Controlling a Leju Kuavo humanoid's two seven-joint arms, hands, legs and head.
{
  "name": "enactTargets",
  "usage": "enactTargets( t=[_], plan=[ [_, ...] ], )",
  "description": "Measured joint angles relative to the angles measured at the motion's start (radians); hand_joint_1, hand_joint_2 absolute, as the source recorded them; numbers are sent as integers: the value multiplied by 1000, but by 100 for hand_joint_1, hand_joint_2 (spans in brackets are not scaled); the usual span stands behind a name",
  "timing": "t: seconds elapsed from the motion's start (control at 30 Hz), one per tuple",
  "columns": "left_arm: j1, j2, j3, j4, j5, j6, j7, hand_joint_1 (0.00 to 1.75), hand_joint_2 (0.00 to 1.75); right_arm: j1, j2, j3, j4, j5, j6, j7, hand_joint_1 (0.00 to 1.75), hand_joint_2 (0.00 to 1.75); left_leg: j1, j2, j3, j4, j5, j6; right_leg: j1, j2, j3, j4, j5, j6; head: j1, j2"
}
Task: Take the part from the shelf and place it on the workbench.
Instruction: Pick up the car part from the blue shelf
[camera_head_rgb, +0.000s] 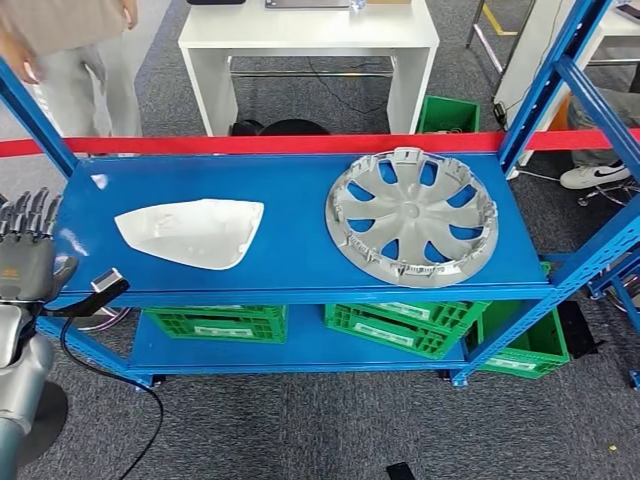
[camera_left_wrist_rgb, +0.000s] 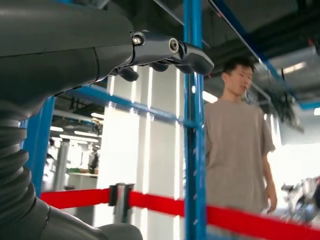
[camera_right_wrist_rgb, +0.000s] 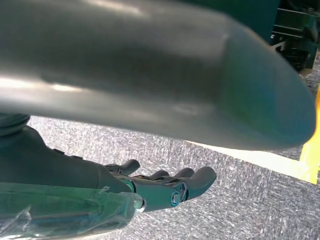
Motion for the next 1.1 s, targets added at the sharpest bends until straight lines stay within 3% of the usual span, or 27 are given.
enactTargets(
  t=[0.1, 0.2, 0.33, 0.53, 0.63, 0.8, 0.97, 1.1],
  plan=[
    [5, -73, 94, -55, 75, 0, -102, 0, 175, 2, 1, -8, 0, 4, -4, -5, 0, 0, 0, 0, 0, 0, 0, 0, 0, 0, 0, 0, 0, 0, 0, 0],
    [10, -122, 160, -77, 35, 0, -109, 0, 175, 2, 1, -13, 0, 11, -5, -6, 0, 0, 0, 0, 0, 0, 0, 0, 0, 0, 1, 0, 0, 0, 0, 0],
    [22, -140, 188, -85, -83, 0, -37, 0, 175, 2, 1, -23, 0, 23, -5, -5, 0, 0, 0, 0, 0, 0, 0, 0, 0, 0, 0, 0, 0, 0, 0, 0],
    [35, -101, 158, -55, -161, 0, 144, 0, 175, -2, 1, -29, 0, 37, -2, 3, 0, 0, 0, 0, 0, 0, 0, 0, 0, 0, 0, 0, -1, -1, 0, 0],
    [40, -36, 69, -9, -168, 0, 309, 0, 175, -5, 1, -31, 0, 46, 3, 7, 0, 0, 0, 0, 0, 0, 0, 0, 1, 0, 0, 0, -1, -1, 0, 0],
    [35, 94, -169, 96, -168, 0, 516, 0, 175, -8, 1, -33, 0, 58, 10, 12, 0, 0, 0, 0, 0, 0, 0, 0, 1, 0, 0, 0, -2, -1, 0, 0],
    [13, 181, -362, 203, -168, 0, 574, 0, 175, -11, 1, -33, 0, 57, 13, 15, 0, 0, 0, 0, 0, 0, -1, 0, 1, 0, 0, 0, -2, -2, 0, 0],
    [-2, 216, -456, 263, -168, 0, 587, 0, 175, -13, 1, -33, 0, 58, 13, 15, 0, 0, 0, 0, 0, 0, -1, 0, 1, 0, 0, 0, -2, -2, 0, 0]
  ],
)
